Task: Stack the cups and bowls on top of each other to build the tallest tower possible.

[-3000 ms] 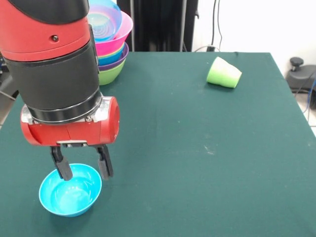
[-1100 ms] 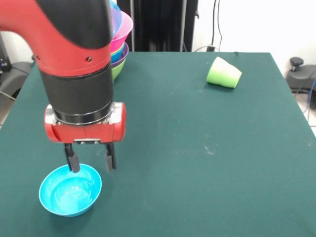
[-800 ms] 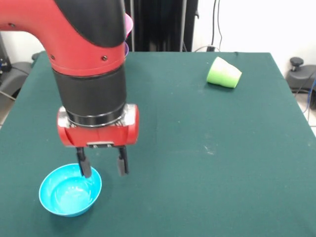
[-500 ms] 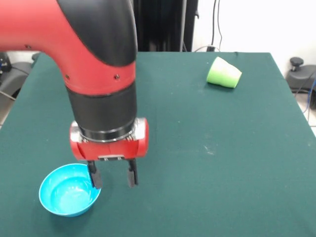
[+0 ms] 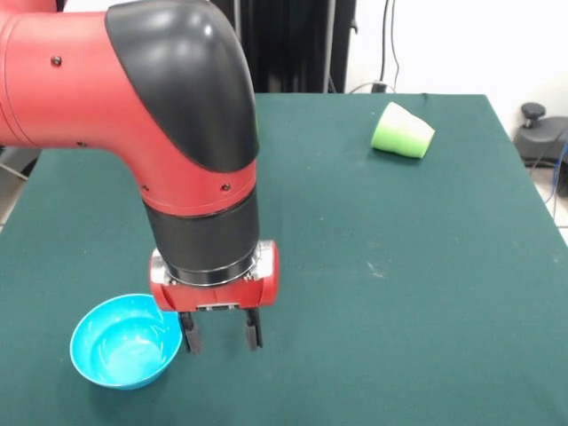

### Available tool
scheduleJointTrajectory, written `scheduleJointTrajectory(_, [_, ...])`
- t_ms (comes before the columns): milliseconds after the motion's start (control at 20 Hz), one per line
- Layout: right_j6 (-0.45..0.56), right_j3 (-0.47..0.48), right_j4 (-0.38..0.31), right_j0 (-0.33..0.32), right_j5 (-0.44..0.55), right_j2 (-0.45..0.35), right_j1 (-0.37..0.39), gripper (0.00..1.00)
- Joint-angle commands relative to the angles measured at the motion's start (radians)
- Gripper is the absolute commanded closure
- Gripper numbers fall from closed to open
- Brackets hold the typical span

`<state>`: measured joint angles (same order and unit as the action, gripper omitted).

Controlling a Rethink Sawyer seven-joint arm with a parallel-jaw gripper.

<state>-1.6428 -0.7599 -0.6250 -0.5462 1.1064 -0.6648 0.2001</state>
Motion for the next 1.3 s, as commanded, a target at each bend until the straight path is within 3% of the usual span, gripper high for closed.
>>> scheduleJointTrajectory(50, [0.08,0.031,-0.021,0.008,0.036,0.056,0.013,0.0])
scheduleJointTrajectory(550, [0.058,-0.001,0.011,0.017,0.079,0.066,0.099,0.0])
scheduleJointTrajectory(800, [0.07,0.028,0.013,0.027,0.099,0.066,0.086,0.0])
scheduleJointTrajectory(1300, [0.038,-0.122,0.014,-0.014,-0.008,0.132,0.084,0.0])
